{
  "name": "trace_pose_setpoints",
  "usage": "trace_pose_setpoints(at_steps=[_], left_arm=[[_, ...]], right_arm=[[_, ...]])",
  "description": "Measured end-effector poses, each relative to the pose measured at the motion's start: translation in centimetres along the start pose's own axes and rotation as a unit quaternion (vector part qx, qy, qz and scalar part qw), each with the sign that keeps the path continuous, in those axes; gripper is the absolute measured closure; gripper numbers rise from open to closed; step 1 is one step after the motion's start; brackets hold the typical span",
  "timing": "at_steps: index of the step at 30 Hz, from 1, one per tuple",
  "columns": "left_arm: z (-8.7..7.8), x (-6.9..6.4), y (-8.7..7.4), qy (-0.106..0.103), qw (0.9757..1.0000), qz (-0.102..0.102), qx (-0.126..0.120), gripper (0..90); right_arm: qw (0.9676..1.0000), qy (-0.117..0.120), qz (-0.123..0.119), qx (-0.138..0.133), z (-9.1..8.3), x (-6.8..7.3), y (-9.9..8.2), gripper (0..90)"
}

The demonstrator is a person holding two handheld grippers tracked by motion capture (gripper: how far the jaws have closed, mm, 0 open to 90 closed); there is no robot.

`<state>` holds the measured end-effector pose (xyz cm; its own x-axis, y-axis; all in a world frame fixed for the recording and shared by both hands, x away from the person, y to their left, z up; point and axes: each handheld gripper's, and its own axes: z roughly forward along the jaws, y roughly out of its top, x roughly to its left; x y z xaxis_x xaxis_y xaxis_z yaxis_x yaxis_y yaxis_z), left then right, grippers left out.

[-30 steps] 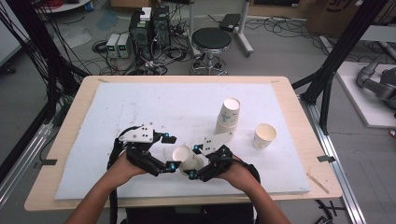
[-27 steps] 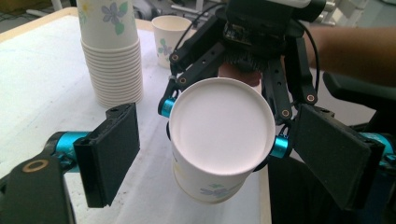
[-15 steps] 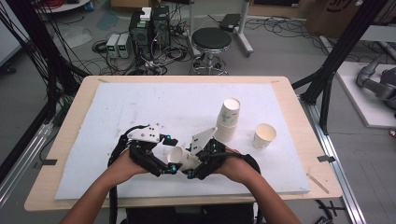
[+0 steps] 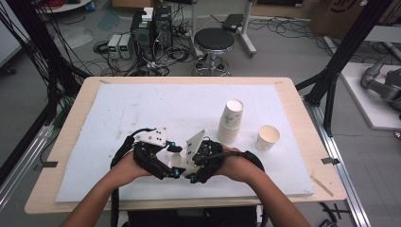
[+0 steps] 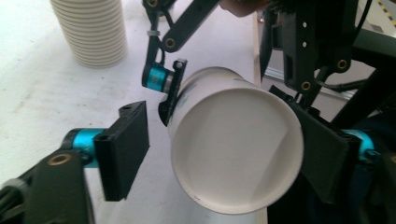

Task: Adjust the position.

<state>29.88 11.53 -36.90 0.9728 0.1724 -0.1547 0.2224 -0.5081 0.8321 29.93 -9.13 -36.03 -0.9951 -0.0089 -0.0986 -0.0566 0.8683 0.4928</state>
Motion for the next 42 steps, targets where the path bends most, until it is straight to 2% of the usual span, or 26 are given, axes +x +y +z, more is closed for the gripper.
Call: trace_pose_setpoints(at_steps=[3, 6, 8, 11, 13, 17, 19, 22, 29, 35, 39, 42], left_arm=[[0.1, -0.1, 0.0, -0.007, 0.9999, 0.009, 0.005, 33.9], [0.2, -0.2, -0.1, -0.003, 0.9998, 0.015, 0.011, 34.8], [0.2, -0.2, -0.2, 0.002, 0.9999, 0.014, 0.004, 35.6], [0.0, 0.0, -0.6, 0.008, 0.9999, 0.007, -0.006, 35.9], [-0.1, 0.0, -1.1, 0.011, 0.9998, -0.001, -0.019, 36.0], [-0.5, 0.2, -2.0, 0.022, 0.9984, -0.015, -0.05, 35.9], [-0.7, 0.3, -2.4, 0.024, 0.9975, -0.023, -0.063, 35.8], [-0.8, 0.3, -2.8, 0.029, 0.9965, -0.024, -0.075, 35.8], [-1.2, 0.3, -3.5, 0.043, 0.9936, -0.024, -0.102, 35.7], [-1.6, 0.3, -3.7, 0.051, 0.9911, -0.021, -0.121, 35.8], [-1.7, 0.3, -3.7, 0.052, 0.9895, -0.023, -0.133, 35.8], [-1.8, 0.3, -3.6, 0.054, 0.9883, -0.021, -0.141, 35.8]], right_arm=[[1.0, 0.004, 0.001, 0.007, 0.2, -0.1, 0.0, 32.2], [0.9999, 0.008, 0.002, 0.015, 0.3, 0.0, -0.1, 30.9], [0.9999, 0.008, 0.009, 0.012, 0.3, -0.1, -0.2, 28.4], [0.9997, -0.001, 0.021, -0.012, -0.1, -0.4, -0.6, 20.7], [0.9985, 0.001, 0.038, -0.039, -0.8, -0.6, -1.1, 20.7], [0.9926, -0.005, 0.07, -0.099, -1.8, -0.8, -2.3, 20.6], [0.9891, -0.014, 0.077, -0.124, -2.2, -0.8, -2.9, 20.6], [0.9835, -0.023, 0.09, -0.156, -2.6, -0.7, -3.7, 20.6], [0.9718, -0.04, 0.107, -0.206, -2.7, -0.2, -5.3, 20.6], [0.9601, -0.059, 0.129, -0.241, -2.5, 0.2, -6.8, 20.6], [0.9526, -0.072, 0.133, -0.264, -2.4, 0.7, -7.5, 20.6], [0.9501, -0.074, 0.134, -0.272, -2.2, 1.0, -8.0, 20.6]])
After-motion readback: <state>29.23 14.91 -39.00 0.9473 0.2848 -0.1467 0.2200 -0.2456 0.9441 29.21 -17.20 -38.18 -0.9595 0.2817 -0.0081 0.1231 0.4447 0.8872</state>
